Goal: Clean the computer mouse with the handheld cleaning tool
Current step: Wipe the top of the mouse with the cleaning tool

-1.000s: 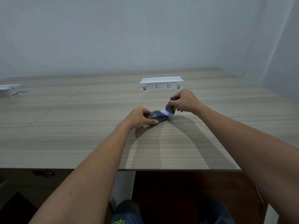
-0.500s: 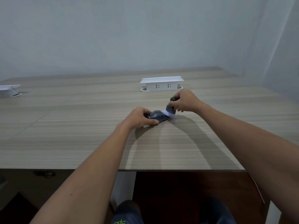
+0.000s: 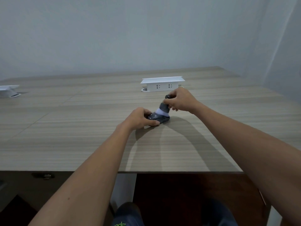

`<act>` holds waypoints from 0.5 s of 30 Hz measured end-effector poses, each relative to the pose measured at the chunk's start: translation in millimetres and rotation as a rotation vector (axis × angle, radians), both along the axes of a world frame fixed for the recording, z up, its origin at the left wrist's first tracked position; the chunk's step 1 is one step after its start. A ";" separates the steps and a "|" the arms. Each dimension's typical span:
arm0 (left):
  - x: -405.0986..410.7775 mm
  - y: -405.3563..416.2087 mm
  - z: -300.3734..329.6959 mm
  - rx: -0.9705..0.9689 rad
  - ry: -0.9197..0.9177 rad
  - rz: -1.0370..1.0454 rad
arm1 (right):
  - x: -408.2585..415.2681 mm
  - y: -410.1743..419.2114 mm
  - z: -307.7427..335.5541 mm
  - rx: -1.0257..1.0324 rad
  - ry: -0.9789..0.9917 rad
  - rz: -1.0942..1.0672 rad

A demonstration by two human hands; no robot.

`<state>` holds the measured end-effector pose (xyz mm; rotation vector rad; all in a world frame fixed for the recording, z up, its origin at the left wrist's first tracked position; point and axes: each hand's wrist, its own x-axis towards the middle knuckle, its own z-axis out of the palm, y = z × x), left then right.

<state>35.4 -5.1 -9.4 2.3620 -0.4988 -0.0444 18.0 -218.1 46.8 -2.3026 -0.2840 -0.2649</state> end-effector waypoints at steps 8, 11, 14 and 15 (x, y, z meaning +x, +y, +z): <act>0.0 -0.3 -0.1 0.018 -0.013 0.002 | 3.7 -10.4 -4.7 -0.096 0.014 -0.059; 0.6 0.4 -0.1 0.008 -0.013 0.009 | 1.3 3.0 5.8 -0.001 0.028 0.018; -0.2 0.1 -3.3 -0.010 -0.004 0.000 | -0.1 12.0 8.8 0.013 0.043 0.050; -1.6 -0.4 -3.9 -0.011 -0.005 -0.006 | 0.7 11.6 8.1 0.004 0.043 0.036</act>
